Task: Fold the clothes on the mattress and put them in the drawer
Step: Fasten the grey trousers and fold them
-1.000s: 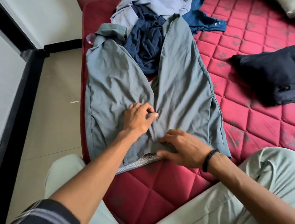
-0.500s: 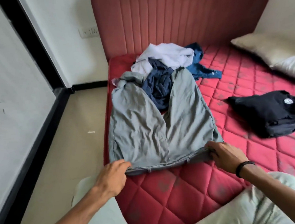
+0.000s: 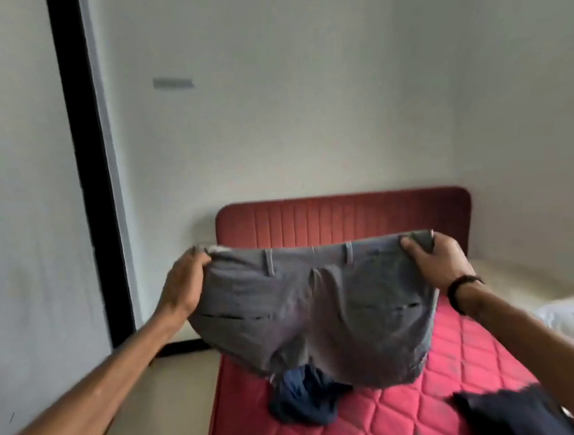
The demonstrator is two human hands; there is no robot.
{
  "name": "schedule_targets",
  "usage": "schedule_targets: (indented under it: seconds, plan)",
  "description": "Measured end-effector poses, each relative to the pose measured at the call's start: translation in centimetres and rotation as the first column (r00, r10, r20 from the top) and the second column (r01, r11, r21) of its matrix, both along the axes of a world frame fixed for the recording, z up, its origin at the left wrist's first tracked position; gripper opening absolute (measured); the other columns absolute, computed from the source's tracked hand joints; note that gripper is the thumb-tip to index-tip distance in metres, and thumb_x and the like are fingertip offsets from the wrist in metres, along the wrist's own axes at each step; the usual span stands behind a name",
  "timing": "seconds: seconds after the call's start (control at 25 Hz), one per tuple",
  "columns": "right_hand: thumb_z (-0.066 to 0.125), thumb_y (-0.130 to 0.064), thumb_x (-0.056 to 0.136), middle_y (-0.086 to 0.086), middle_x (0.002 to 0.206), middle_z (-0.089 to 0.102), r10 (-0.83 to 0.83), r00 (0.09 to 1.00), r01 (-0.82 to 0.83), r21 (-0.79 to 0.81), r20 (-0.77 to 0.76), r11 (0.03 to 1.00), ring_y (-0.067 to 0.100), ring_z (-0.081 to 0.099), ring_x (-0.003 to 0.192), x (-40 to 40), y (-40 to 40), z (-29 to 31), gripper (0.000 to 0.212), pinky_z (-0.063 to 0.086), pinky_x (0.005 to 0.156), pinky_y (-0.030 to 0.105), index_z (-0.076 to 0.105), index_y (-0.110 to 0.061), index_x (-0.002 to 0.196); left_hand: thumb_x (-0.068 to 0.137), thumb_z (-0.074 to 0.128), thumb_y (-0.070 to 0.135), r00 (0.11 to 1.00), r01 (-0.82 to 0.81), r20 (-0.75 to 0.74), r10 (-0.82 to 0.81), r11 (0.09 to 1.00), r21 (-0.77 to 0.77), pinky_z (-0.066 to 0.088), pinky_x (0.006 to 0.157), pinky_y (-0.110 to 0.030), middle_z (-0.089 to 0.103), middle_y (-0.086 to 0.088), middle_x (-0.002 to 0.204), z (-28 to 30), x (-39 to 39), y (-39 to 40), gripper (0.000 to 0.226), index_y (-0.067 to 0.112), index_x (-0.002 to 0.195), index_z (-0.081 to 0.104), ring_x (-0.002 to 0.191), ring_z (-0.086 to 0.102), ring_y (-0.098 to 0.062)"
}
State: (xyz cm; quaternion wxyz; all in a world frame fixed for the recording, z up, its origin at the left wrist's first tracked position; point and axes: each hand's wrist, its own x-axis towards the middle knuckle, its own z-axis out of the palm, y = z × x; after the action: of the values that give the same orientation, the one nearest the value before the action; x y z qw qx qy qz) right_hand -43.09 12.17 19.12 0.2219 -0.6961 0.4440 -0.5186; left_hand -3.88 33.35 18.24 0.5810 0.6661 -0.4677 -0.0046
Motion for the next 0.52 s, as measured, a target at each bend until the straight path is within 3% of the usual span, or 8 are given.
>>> schedule_targets:
  seconds: [0.12, 0.28, 0.4, 0.52]
  plan:
    - [0.073, -0.055, 0.088, 0.016, 0.095, 0.073, -0.103, 0.987, 0.12, -0.141, 0.123, 0.983, 0.036, 0.067, 0.094, 0.4, -0.6, 12.2, 0.047, 0.051, 0.076, 0.039, 0.07, -0.008, 0.091, 0.081, 0.055, 0.064, 0.976, 0.116, 0.204, -0.08, 0.978, -0.175, 0.046, 0.101, -0.037, 0.073, 0.015, 0.099, 14.2, -1.5, 0.3, 0.038, 0.034, 0.095, 0.073, 0.102, 0.064, -0.011]
    - [0.081, -0.061, 0.076, 0.018, 0.082, 0.068, -0.116, 0.946, 0.198, -0.255, 0.302, 0.947, 0.038, 0.06, 0.085, -0.6, 0.2, 23.9, 0.059, 0.05, 0.073, 0.044, 0.067, -0.003, 0.078, 0.057, 0.079, 0.08, 0.903, 0.103, 0.427, -0.033, 0.985, -0.142, 0.054, 0.092, -0.034, 0.075, 0.013, 0.101, 27.2, -1.3, 1.4, 0.07, 0.028, 0.103, 0.07, 0.099, 0.069, -0.008]
    - [0.076, -0.062, 0.08, 0.011, 0.069, 0.06, -0.09, 0.91, 0.241, -0.338, 0.404, 0.91, 0.035, 0.055, 0.076, -0.9, 1.4, 29.7, 0.059, 0.042, 0.065, 0.041, 0.062, -0.006, 0.071, 0.06, 0.089, 0.067, 0.941, 0.121, 0.339, -0.02, 0.952, -0.281, 0.059, 0.087, -0.037, 0.078, 0.012, 0.089, 32.7, -0.6, 2.0, 0.057, 0.022, 0.093, 0.076, 0.092, 0.072, -0.014]
    - [0.055, -0.052, 0.101, 0.002, 0.062, 0.048, 0.009, 0.758, 0.427, -0.507, 0.652, 0.748, 0.023, 0.043, 0.069, -1.7, 3.8, 34.5, 0.054, 0.028, 0.067, 0.034, 0.052, -0.007, 0.072, 0.077, 0.085, 0.035, 0.959, 0.283, 0.149, -0.241, 0.791, -0.542, 0.061, 0.076, -0.022, 0.08, 0.003, 0.093, 37.3, -2.3, 4.1, 0.03, 0.013, 0.095, 0.078, 0.091, 0.073, -0.017]
